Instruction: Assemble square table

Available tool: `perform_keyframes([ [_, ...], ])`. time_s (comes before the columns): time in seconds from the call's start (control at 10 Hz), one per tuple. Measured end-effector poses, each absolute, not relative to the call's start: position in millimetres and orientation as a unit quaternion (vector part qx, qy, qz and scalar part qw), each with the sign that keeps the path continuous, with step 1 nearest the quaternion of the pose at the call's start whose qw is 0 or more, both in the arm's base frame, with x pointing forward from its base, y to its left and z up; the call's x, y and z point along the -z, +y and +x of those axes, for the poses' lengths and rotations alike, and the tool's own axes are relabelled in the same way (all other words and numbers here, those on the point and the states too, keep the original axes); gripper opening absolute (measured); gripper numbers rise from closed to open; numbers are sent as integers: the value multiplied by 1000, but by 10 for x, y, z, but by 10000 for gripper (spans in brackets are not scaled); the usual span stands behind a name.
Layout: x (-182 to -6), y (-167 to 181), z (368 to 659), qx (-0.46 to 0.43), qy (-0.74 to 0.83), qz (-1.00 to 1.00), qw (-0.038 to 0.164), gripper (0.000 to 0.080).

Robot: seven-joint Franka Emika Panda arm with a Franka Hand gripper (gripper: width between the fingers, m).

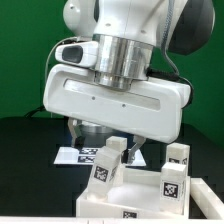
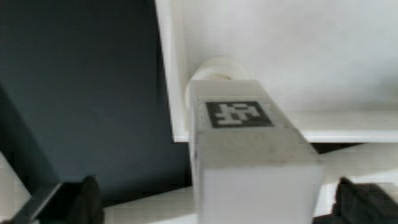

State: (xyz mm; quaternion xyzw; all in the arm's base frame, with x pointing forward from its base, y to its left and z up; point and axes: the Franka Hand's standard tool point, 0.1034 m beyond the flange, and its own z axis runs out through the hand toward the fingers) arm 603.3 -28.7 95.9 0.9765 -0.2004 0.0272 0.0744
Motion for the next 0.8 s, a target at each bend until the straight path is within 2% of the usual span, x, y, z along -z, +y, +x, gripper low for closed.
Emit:
perform_keyframes([
  [0.5,-943,-307,6025,-25,-219,972,76,640],
  [0.6,-940,-308,6024,-25,-226,971,76,445],
  [0.7,-939,-309,6024,-26,-233,969,76,445],
  [0.8,-937,-310,6016,-24,-226,971,77,288],
])
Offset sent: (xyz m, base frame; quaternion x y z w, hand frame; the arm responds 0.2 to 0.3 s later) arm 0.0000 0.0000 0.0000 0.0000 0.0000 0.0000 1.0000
